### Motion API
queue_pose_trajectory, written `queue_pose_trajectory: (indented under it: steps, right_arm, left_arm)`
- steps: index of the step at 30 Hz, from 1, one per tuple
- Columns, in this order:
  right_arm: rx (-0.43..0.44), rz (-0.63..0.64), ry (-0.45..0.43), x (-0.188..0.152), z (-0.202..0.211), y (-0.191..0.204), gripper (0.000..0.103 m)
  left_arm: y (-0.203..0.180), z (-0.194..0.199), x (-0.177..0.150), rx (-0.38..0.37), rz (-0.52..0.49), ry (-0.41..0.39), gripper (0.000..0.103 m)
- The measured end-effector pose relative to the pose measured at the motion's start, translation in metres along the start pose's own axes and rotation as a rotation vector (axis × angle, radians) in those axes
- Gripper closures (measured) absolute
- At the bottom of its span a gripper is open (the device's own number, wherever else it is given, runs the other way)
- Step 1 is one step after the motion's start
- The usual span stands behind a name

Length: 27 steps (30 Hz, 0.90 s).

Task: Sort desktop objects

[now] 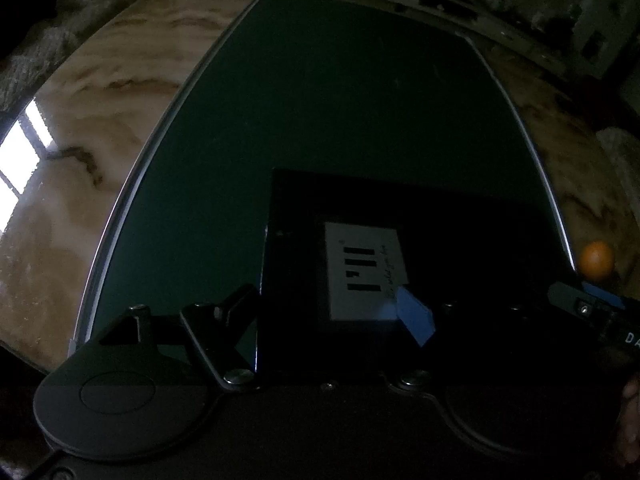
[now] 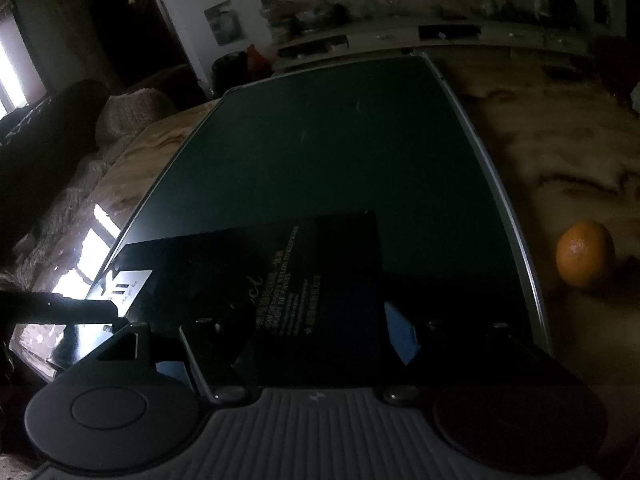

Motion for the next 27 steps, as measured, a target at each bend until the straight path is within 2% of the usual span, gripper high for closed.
queue_pose_trajectory:
  steps: [13, 27]
  right_arm:
    - [0.001, 0.015, -0.036, -0.005, -0.001, -0.001, 0.030]
    - [-0.021, 0.123, -0.112, -0.014, 0.009, 0.009, 0.032]
  left_arm:
    - [-0.006, 0.006, -0.006, 0.028, -0.017, -0.058, 0.025]
    - [-0.008, 0.022, -0.021, 0.037, -0.017, -0.117, 0.025]
Point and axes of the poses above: each gripper's, at about its wrist camera, not at the fingertips, and z roughly against the way its jaws point, y to its left, x to its top, the point moved 7 cm from there along -z, roughly the way its jaws point, and after that the axes turned 8 degrees about x, right-handed, at the moved point
